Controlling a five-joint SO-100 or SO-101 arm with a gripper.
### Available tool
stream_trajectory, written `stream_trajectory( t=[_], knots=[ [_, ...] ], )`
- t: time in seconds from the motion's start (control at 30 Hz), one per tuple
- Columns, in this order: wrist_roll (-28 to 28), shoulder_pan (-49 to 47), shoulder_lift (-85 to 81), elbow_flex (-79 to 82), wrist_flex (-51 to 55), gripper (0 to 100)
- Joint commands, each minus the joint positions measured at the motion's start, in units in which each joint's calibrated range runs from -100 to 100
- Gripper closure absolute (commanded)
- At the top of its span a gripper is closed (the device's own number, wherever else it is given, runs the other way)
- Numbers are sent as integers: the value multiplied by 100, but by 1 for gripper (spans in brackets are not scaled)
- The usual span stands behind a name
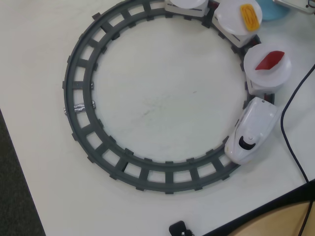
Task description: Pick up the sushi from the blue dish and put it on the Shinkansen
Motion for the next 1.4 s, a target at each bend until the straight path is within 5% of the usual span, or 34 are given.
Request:
stream_trajectory(
  t=[0.0, 0.83, 1.37],
  knots=[
    [-21, 35, 17, 9, 63, 99],
    [-36, -17, -2079, -610, 1672, 99],
    [-398, -2007, -2521, -583, 1450, 99]
  ],
)
